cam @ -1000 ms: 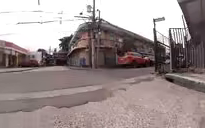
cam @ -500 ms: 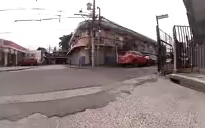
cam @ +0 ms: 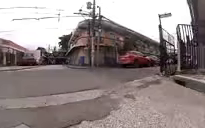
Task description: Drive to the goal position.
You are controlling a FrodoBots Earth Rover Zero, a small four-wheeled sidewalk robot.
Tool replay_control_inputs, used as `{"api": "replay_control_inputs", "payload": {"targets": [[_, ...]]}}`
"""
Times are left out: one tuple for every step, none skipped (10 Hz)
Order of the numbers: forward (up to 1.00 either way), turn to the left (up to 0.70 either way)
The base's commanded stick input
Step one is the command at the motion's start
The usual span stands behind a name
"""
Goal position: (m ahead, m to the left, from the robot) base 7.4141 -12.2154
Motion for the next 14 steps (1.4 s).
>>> {"api": "replay_control_inputs", "payload": {"targets": [[0.50, 0.05], [0.50, 0.05], [0.50, 0.05], [0.50, -0.45], [0.50, -0.39], [0.50, 0.03], [0.50, 0.05], [0.50, 0.05], [0.50, 0.05], [0.50, 0.05], [0.50, 0.05], [0.50, 0.05], [0.50, 0.05], [0.50, 0.05]]}}
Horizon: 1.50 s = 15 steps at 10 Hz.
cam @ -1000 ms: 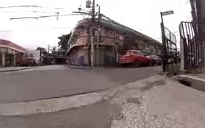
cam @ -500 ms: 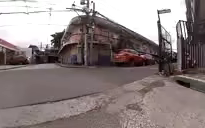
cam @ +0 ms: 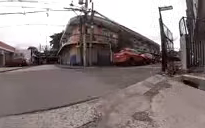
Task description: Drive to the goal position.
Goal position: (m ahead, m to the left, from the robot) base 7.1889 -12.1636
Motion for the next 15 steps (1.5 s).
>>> {"api": "replay_control_inputs", "payload": {"targets": [[0.50, 0.05], [0.50, 0.05], [0.50, 0.05], [0.50, 0.05], [0.50, 0.05], [0.50, 0.05], [0.50, 0.05], [0.50, 0.05], [0.50, 0.05], [0.50, 0.05], [0.50, 0.05], [0.50, 0.05], [0.50, 0.05], [0.50, 0.05], [0.50, 0.05]]}}
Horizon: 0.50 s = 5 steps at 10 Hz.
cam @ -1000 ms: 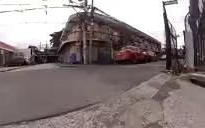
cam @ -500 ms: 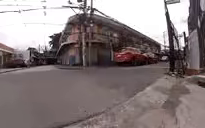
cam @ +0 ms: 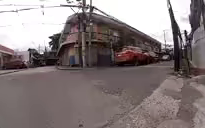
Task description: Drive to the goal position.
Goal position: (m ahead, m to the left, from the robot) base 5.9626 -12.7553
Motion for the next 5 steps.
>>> {"api": "replay_control_inputs", "payload": {"targets": [[0.50, 0.05], [0.50, 0.05], [0.50, 0.05], [0.50, 0.05], [0.50, 0.05]]}}
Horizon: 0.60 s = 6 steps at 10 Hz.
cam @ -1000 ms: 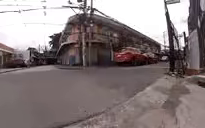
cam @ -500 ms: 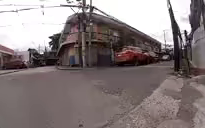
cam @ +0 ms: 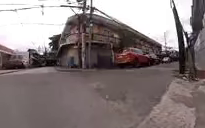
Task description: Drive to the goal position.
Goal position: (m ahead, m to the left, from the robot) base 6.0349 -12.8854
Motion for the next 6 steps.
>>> {"api": "replay_control_inputs", "payload": {"targets": [[0.50, 0.05], [0.50, 0.05], [0.50, 0.05], [0.50, 0.05], [0.50, 0.05], [0.50, 0.05]]}}
